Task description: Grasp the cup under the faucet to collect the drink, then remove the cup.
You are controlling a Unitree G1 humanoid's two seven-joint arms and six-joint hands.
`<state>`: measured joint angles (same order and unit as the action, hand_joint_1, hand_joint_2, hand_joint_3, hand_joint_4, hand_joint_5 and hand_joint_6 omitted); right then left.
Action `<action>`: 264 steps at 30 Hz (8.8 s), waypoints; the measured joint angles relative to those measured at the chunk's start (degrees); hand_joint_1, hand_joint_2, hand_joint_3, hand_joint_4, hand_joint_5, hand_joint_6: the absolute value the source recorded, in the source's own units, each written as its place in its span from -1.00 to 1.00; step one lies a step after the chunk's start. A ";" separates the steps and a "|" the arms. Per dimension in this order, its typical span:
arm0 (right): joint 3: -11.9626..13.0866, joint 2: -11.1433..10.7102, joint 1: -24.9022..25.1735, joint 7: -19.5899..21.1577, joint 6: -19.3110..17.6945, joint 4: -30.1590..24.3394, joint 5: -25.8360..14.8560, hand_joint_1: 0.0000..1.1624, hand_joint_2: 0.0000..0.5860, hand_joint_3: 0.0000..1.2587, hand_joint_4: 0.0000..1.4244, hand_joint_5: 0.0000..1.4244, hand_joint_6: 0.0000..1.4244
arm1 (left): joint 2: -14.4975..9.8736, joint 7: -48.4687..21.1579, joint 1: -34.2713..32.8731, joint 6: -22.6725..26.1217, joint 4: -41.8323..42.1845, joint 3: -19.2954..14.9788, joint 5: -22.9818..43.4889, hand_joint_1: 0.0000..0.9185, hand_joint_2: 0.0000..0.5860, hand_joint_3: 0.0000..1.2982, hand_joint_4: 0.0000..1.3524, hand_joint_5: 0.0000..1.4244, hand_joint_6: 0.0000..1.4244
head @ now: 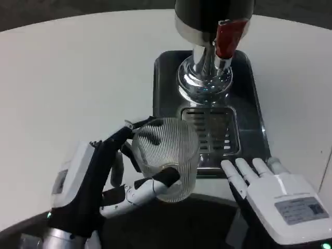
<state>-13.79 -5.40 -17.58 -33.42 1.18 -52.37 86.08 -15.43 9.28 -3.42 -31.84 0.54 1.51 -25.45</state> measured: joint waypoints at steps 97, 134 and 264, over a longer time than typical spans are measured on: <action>8.31 5.96 -13.65 4.39 -4.30 -5.65 -5.63 0.20 -0.06 -1.00 -1.00 -1.00 -1.00 | 5.98 30.44 -48.86 0.96 -63.47 20.10 -11.26 -0.69 -0.87 -0.68 -0.69 -0.19 0.49; 8.69 5.72 -10.33 4.14 -4.06 -3.35 -6.29 0.22 -0.06 -1.00 -1.00 -1.00 -1.00 | -8.55 19.53 -30.82 -9.75 -31.33 6.35 -1.21 -1.00 -1.00 -0.60 -0.60 -0.41 -0.46; 11.21 6.06 -2.26 2.86 0.23 -0.83 -7.16 0.20 -0.07 -1.00 -1.00 -1.00 -1.00 | -1.81 -75.07 -73.31 -8.14 -62.50 -2.86 34.57 -1.00 -0.73 -0.95 -1.00 -0.90 -1.00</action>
<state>-2.58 0.67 -19.85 -30.57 1.41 -53.21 78.91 -17.24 -65.79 -76.73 -39.98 -61.96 -1.36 9.12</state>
